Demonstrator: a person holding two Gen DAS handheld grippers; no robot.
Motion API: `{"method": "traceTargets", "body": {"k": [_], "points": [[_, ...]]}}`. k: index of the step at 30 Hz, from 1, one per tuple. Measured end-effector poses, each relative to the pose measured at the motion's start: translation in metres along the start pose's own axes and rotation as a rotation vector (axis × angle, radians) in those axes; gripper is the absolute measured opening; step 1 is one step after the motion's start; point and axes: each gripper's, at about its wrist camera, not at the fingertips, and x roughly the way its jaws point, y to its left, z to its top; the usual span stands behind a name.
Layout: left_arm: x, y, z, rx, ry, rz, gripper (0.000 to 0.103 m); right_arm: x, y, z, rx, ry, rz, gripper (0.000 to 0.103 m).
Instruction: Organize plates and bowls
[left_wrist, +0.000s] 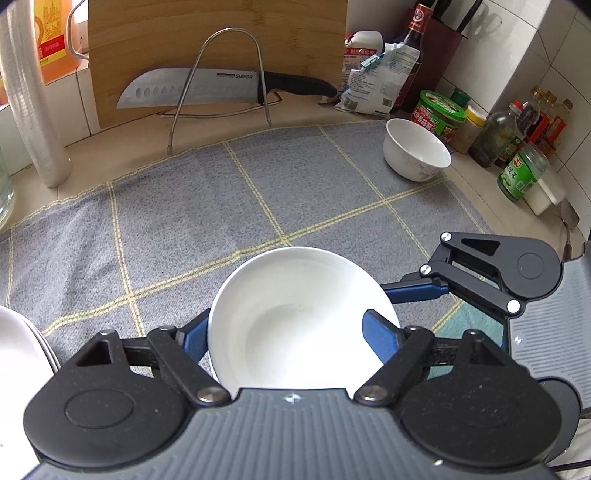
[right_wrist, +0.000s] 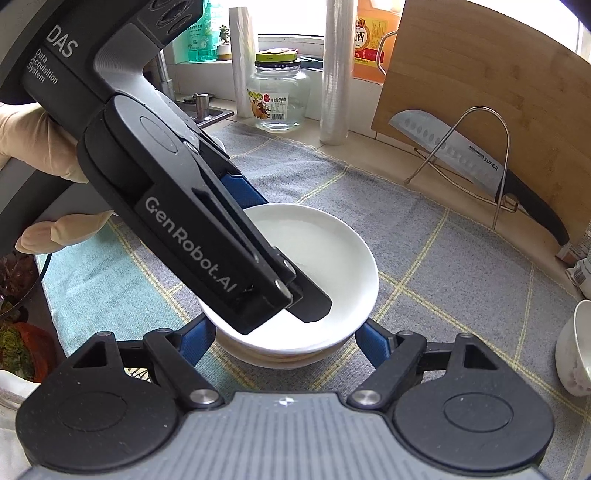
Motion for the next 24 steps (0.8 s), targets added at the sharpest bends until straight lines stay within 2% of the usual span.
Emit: {"method": "traceTargets", "body": {"k": [13,21,24], "points": [[0.0027,-0.0055,0.0015,0.052,0.028,0.028,0.085,0.0011,-0.0016,0.0007,0.005,0.002,0.011,0.086],[0.0056,-0.0014,0.0010,0.039,0.037,0.040,0.087,0.0016,-0.0020,-0.0006,0.014,0.000,0.020,0.086],[-0.0010,0.0008,0.0018,0.026,0.006,0.029,0.088,-0.0021,-0.0046,-0.0001,0.031,-0.019,0.043,0.094]]}}
